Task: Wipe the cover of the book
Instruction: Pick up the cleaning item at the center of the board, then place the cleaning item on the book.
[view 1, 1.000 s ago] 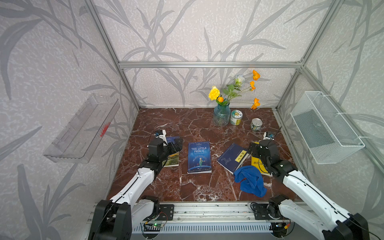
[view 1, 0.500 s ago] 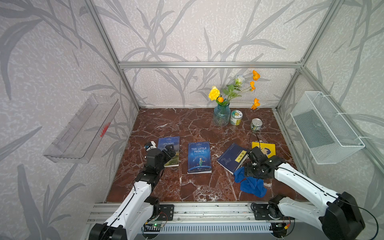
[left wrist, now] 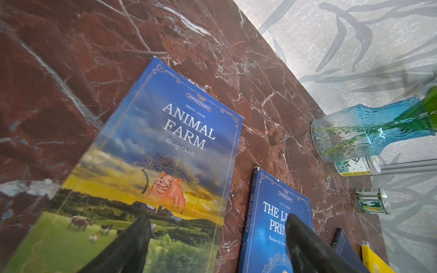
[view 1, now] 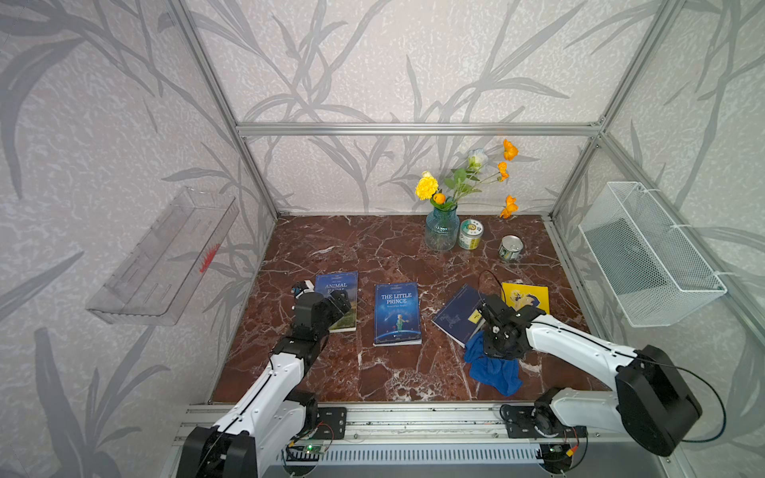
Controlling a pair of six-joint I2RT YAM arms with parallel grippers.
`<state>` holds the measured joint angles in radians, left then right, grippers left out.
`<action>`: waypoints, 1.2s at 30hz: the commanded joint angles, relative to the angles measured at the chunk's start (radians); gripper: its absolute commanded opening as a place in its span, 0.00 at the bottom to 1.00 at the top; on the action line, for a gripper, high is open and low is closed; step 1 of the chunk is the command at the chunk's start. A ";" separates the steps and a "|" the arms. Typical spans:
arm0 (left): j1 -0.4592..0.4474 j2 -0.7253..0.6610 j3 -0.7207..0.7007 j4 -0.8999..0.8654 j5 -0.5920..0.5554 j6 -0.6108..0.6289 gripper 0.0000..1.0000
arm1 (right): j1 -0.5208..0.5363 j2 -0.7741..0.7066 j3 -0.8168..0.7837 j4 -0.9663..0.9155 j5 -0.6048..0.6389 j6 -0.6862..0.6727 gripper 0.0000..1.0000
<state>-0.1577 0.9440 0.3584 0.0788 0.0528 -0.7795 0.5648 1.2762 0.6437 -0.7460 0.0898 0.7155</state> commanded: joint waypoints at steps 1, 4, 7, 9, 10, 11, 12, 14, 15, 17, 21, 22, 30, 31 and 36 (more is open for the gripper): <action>-0.023 0.047 0.063 -0.001 0.046 0.046 0.80 | 0.004 -0.049 0.051 -0.061 0.032 -0.013 0.01; -0.067 0.107 0.106 -0.026 0.041 0.075 0.75 | 0.005 -0.110 0.122 -0.133 0.037 -0.040 0.00; -0.118 0.175 0.159 -0.057 0.035 0.108 0.72 | 0.006 -0.164 0.212 -0.198 0.044 -0.060 0.00; -0.151 0.226 0.198 -0.081 0.029 0.129 0.70 | 0.006 -0.189 0.270 -0.223 0.050 -0.070 0.00; -0.168 0.255 0.218 -0.096 0.027 0.137 0.69 | 0.005 -0.199 0.299 -0.226 0.054 -0.070 0.00; -0.184 0.284 0.238 -0.109 0.027 0.144 0.68 | 0.005 -0.205 0.327 -0.225 0.059 -0.094 0.00; -0.193 0.304 0.253 -0.119 0.028 0.149 0.67 | 0.005 -0.205 0.355 -0.226 0.065 -0.109 0.00; -0.213 0.349 0.282 -0.136 0.027 0.158 0.66 | 0.006 -0.190 0.424 -0.219 0.077 -0.130 0.00; -0.220 0.367 0.293 -0.144 0.024 0.160 0.66 | 0.005 -0.177 0.456 -0.214 0.077 -0.139 0.00; -0.226 0.414 0.321 -0.169 0.029 0.159 0.62 | 0.005 -0.135 0.535 -0.188 0.054 -0.155 0.00; -0.227 0.478 0.373 -0.220 0.041 0.163 0.54 | 0.007 -0.045 0.664 -0.113 -0.032 -0.160 0.00; -0.227 0.480 0.375 -0.225 0.036 0.164 0.53 | 0.008 -0.016 0.694 -0.090 -0.064 -0.157 0.00; -0.226 0.447 0.349 -0.224 -0.062 0.140 0.48 | 0.103 0.272 0.937 -0.022 -0.124 -0.171 0.00; -0.226 0.451 0.342 -0.213 -0.074 0.129 0.45 | 0.103 0.303 0.943 -0.011 -0.128 -0.172 0.00; -0.226 0.478 0.356 -0.207 -0.039 0.124 0.42 | 0.098 0.454 0.925 0.027 -0.061 -0.205 0.00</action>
<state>-0.3824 1.4105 0.7074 -0.1265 0.0189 -0.6498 0.6689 1.6646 1.5742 -0.7399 -0.0128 0.5423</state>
